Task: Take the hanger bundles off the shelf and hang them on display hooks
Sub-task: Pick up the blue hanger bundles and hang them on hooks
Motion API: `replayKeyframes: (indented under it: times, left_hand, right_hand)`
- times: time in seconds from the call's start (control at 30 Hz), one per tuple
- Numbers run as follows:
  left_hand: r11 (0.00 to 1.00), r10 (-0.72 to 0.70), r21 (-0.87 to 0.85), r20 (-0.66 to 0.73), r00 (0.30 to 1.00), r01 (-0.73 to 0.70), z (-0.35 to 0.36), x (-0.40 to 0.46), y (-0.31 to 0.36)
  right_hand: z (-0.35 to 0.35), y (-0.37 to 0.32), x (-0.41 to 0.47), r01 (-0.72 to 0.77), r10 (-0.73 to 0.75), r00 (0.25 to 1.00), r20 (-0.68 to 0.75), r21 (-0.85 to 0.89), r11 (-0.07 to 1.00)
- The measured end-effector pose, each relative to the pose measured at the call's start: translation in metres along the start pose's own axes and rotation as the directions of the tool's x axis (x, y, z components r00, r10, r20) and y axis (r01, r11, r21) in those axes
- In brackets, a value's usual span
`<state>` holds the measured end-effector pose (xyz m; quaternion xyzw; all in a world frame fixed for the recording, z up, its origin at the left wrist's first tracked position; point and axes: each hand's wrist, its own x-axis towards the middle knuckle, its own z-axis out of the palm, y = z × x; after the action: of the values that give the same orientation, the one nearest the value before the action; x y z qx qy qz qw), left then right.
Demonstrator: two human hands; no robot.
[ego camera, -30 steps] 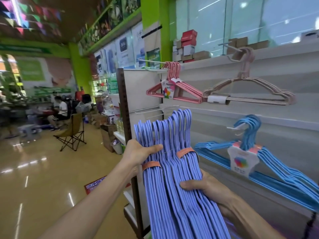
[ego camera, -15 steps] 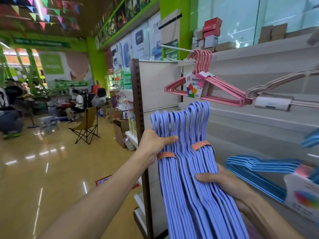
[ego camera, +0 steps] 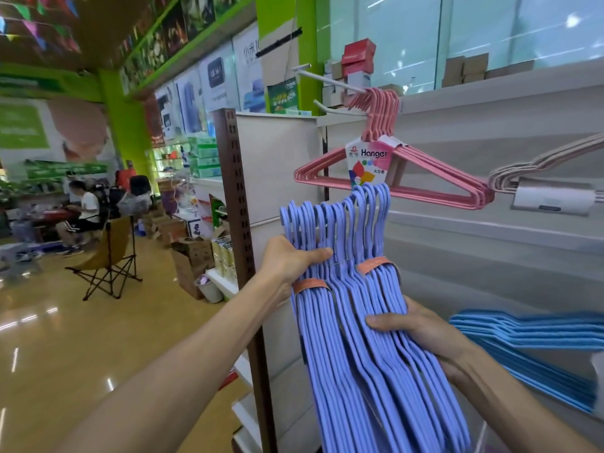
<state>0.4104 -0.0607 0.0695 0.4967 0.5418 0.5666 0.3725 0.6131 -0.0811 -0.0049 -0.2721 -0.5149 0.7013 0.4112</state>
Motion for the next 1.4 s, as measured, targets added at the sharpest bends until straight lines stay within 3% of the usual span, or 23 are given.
replayKeyframes:
  times: [0.53,0.83,1.4]
  left_hand:
    - [0.993,-0.090,-0.079,-0.088,0.992,0.084,0.026,0.061,-0.022]
    - [0.997,0.001,-0.075,-0.251,0.968,-0.020,0.040,0.072,-0.036]
    - [0.997,0.057,-0.034,-0.361,0.931,-0.075,0.055,0.082,-0.052]
  right_hand:
    - [-0.049,-0.015,0.065,-0.064,0.068,0.997,0.047,-0.092,0.994]
    - [-0.071,-0.014,0.093,-0.067,0.078,0.986,0.150,-0.077,0.995]
    - [-0.097,-0.007,0.127,-0.086,0.102,0.957,0.271,-0.072,0.994]
